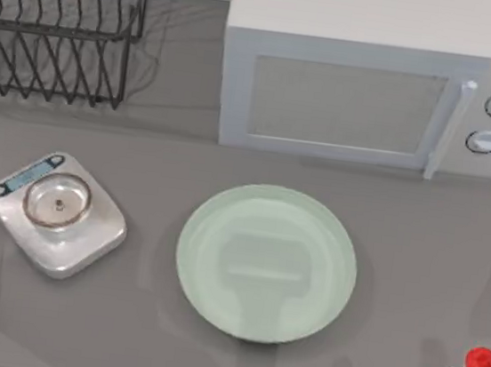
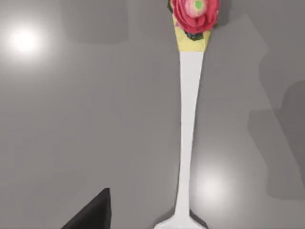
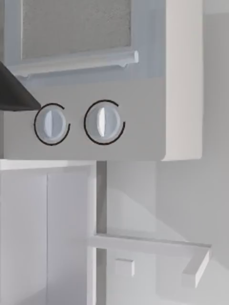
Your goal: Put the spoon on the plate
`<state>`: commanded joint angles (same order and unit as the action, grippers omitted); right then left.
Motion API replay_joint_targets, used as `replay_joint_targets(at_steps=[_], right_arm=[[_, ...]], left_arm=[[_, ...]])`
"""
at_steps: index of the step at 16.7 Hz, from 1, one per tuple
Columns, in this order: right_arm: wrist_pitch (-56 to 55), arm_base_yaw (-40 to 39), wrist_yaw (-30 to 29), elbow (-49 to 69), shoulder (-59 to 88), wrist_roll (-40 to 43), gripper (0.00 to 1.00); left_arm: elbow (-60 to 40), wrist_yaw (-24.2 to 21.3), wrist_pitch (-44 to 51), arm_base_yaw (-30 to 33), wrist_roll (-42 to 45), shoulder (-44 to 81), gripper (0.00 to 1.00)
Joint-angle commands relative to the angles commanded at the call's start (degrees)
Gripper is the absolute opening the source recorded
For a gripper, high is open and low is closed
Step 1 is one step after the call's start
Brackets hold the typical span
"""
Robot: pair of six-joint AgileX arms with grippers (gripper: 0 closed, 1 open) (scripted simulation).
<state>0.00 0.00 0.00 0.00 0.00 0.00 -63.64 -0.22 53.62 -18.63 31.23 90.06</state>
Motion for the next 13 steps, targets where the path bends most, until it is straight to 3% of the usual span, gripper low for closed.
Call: replay_joint_targets(at_steps=[5,13], right_arm=[[0.00,0.00,0.00,0.00,0.00,0.00,1.00],[0.00,0.00,0.00,0.00,0.00,0.00,1.00]], left_arm=[[-8.93,0.03,6.64,-2.49,4.14,11.58,1.00],[-8.76,0.04,5.98,-2.42,4.30,12.47,1.00]])
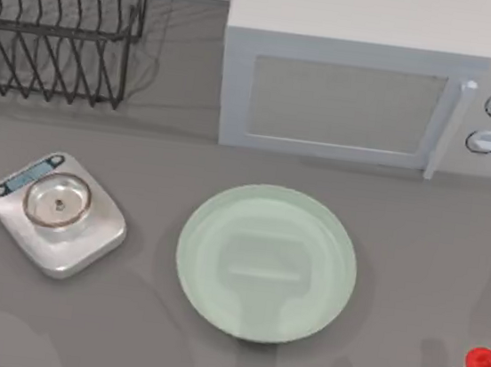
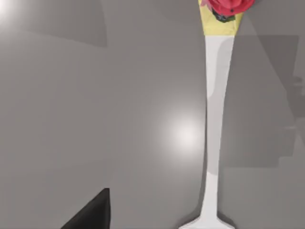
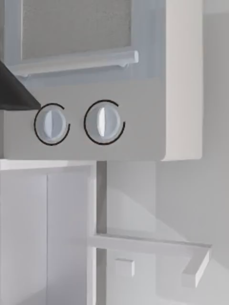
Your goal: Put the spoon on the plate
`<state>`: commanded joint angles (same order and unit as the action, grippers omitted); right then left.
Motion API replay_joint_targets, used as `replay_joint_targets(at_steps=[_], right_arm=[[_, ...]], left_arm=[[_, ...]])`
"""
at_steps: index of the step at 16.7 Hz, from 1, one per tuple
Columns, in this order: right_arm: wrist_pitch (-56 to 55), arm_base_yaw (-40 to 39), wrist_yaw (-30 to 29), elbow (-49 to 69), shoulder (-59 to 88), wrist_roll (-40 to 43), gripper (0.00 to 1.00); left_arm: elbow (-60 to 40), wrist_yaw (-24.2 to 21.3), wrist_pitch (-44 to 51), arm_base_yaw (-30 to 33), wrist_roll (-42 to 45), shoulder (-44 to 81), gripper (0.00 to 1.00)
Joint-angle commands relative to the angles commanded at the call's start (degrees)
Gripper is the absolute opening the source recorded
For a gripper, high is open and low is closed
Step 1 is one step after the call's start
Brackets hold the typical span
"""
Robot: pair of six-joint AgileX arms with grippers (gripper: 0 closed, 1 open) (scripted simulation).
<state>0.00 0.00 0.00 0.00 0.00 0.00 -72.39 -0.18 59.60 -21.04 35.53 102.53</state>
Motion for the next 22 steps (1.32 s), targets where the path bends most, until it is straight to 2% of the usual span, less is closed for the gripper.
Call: replay_joint_targets(at_steps=[8,14,22], right_arm=[[0.00,0.00,0.00,0.00,0.00,0.00,1.00],[0.00,0.00,0.00,0.00,0.00,0.00,1.00],[0.00,0.00,0.00,0.00,0.00,0.00,1.00]], left_arm=[[9.86,-0.05,-18.35,-0.27,0.27,8.25,1.00],[11.38,-0.05,-20.95,-0.32,0.34,9.58,1.00],[11.38,-0.05,-20.95,-0.32,0.34,9.58,0.40]])
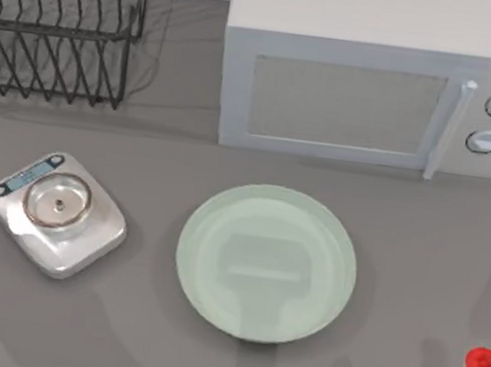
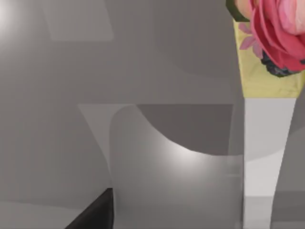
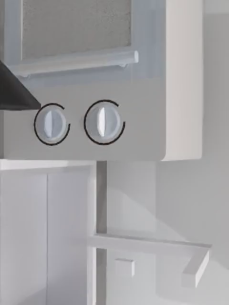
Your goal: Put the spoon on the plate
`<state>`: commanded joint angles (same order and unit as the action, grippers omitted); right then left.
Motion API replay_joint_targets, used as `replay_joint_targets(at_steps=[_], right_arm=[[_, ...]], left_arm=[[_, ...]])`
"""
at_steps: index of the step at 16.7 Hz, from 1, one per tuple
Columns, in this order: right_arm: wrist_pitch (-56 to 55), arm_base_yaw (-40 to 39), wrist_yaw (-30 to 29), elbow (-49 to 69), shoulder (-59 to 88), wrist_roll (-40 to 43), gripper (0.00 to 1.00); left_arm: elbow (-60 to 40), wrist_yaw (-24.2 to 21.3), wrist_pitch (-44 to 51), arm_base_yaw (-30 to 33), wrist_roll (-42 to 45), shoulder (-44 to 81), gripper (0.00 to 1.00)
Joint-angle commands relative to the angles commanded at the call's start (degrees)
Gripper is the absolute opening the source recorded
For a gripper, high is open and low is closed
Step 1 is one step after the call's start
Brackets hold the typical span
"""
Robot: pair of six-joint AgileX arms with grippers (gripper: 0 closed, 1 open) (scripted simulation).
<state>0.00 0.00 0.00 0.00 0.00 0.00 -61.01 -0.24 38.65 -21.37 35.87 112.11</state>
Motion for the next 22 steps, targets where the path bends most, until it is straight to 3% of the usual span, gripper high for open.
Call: replay_joint_targets(at_steps=[5,6,13,18,22], right_arm=[[0.00,0.00,0.00,0.00,0.00,0.00,1.00],[0.00,0.00,0.00,0.00,0.00,0.00,1.00],[0.00,0.00,0.00,0.00,0.00,0.00,1.00],[0.00,0.00,0.00,0.00,0.00,0.00,1.00],[0.00,0.00,0.00,0.00,0.00,0.00,1.00]], left_arm=[[0.00,0.00,0.00,0.00,0.00,0.00,0.02],[0.00,0.00,0.00,0.00,0.00,0.00,0.00],[0.00,0.00,0.00,0.00,0.00,0.00,0.00],[-4.23,-1.09,7.24,-0.05,-0.10,-4.72,0.00],[-10.76,-1.06,18.82,0.08,-0.16,-8.40,0.00]])
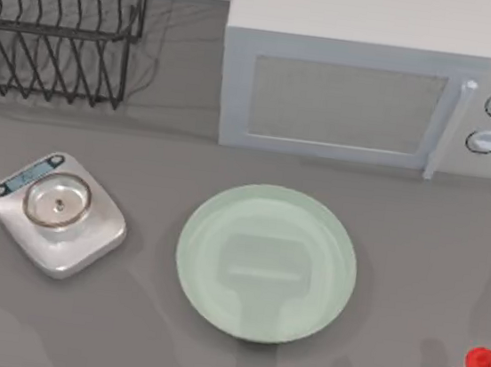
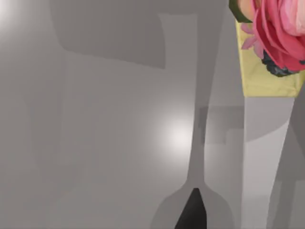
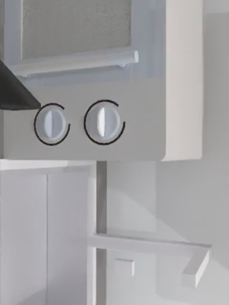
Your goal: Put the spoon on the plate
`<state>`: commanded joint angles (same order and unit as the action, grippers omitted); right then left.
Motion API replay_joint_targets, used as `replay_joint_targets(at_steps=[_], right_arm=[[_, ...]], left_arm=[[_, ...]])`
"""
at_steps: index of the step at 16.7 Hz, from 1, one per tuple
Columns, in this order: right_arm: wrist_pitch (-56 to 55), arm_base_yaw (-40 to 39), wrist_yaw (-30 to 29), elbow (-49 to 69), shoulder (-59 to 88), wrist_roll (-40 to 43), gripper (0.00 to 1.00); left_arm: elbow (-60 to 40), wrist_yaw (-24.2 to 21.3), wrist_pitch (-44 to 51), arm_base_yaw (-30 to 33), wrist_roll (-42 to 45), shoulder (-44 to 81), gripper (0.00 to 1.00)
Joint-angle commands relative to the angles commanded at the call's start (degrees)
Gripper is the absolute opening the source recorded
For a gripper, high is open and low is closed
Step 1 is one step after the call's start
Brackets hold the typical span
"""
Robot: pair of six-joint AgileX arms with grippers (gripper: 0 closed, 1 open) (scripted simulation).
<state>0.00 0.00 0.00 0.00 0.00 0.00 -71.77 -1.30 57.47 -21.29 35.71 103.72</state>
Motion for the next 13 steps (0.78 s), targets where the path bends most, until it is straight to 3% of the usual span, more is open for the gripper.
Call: replay_joint_targets(at_steps=[3,9,13], right_arm=[[0.00,0.00,0.00,0.00,0.00,0.00,1.00],[0.00,0.00,0.00,0.00,0.00,0.00,1.00],[0.00,0.00,0.00,0.00,0.00,0.00,1.00]], left_arm=[[-3.78,0.03,5.59,0.08,-0.21,-2.62,0.00],[-4.28,0.06,6.14,0.11,-0.15,-2.86,0.00],[-8.21,0.05,6.59,6.40,1.03,0.32,0.00]])
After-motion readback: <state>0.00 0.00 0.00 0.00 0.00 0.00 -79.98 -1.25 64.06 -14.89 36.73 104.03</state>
